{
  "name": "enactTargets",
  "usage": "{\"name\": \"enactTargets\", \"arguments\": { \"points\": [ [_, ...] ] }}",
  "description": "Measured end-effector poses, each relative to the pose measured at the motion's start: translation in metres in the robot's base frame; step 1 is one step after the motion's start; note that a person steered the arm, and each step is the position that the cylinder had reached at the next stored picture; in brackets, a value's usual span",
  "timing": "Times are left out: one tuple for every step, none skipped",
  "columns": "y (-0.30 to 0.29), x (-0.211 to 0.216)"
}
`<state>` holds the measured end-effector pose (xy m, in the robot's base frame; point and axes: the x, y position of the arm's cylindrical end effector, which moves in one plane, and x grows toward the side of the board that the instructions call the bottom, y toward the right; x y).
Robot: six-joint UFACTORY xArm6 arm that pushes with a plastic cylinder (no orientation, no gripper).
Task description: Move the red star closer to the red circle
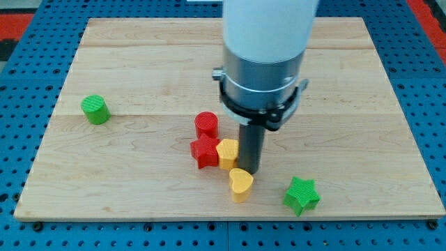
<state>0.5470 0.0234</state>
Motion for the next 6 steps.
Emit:
{"name": "enactTargets", "arguments": {
  "points": [
    [0.007,0.0],
    [-0.008,0.0],
    [-0.067,0.0],
    [-0.093,-0.006],
    [-0.085,-0.034],
    [-0.14,-0.017]
  ]
}}
